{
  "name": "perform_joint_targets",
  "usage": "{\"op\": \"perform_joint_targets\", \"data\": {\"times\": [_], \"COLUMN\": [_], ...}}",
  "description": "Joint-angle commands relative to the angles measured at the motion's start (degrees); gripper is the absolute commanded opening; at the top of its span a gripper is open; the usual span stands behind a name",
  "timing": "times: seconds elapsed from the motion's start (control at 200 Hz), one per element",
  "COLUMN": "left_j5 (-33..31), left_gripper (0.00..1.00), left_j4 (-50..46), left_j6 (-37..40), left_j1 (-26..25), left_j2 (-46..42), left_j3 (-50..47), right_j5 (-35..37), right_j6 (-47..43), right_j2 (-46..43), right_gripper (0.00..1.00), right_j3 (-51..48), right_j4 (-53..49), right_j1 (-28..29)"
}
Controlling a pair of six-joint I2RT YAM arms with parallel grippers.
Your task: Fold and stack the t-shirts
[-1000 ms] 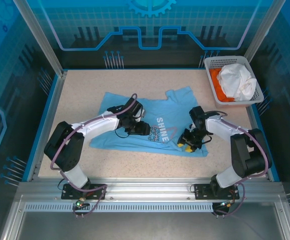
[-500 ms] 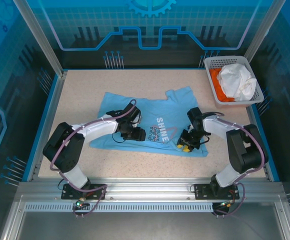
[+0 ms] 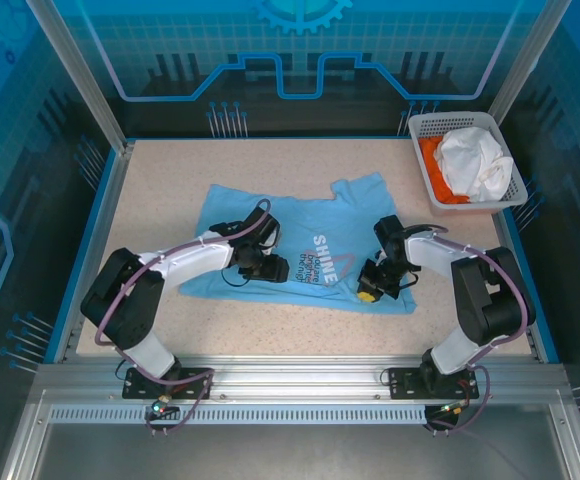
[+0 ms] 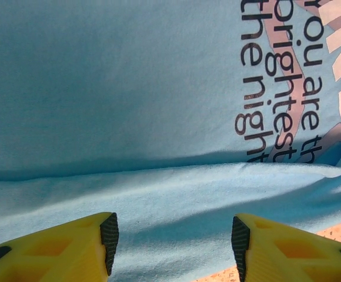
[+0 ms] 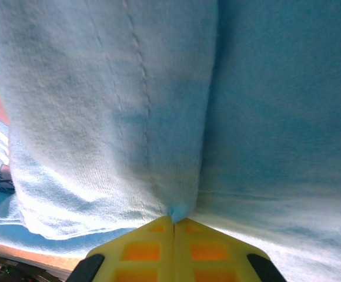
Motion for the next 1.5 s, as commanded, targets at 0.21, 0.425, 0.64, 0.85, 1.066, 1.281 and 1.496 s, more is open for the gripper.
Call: {"op": "perform_joint_targets", "data": {"times": [0.21,0.425,0.64,0.85,1.066,1.281,1.496], "left_j5": [-3.29,-5.63,-8.4,-9.96,-11.14,-11.84,-12.11], "left_gripper": [0.58,0.6,0.65,0.67,0.69,0.7,0.71], "left_j4": [-1.97,-2.47,-3.52,-4.19,-4.23,-4.39,-4.66], "left_j6": [2.61,3.09,4.8,5.97,6.53,6.49,6.4], "left_j1": [-0.02,-0.08,-0.07,-0.05,0.02,0.1,0.15], "left_j2": [-2.03,-2.13,-2.83,-3.26,-3.57,-4.37,-5.79], "left_j3": [-0.31,0.28,0.23,0.58,0.32,-0.34,-1.59], "right_j5": [-0.95,-0.78,-0.71,-1.46,-1.98,-0.95,0.78], "right_j6": [5.56,8.07,9.98,11.61,11.42,8.59,3.1], "right_j2": [-2.43,2.1,8.36,14.59,20.4,24.77,28.95], "right_gripper": [0.0,0.0,0.0,0.0,0.0,0.0,0.12], "right_j3": [6.16,11.52,18.51,24.56,30.95,37.01,44.41], "right_j4": [-2.48,-2.72,-2.49,-2.34,-2.79,-5.28,-10.43], "right_j1": [0.75,0.78,0.76,0.77,1.57,2.41,4.73]}}
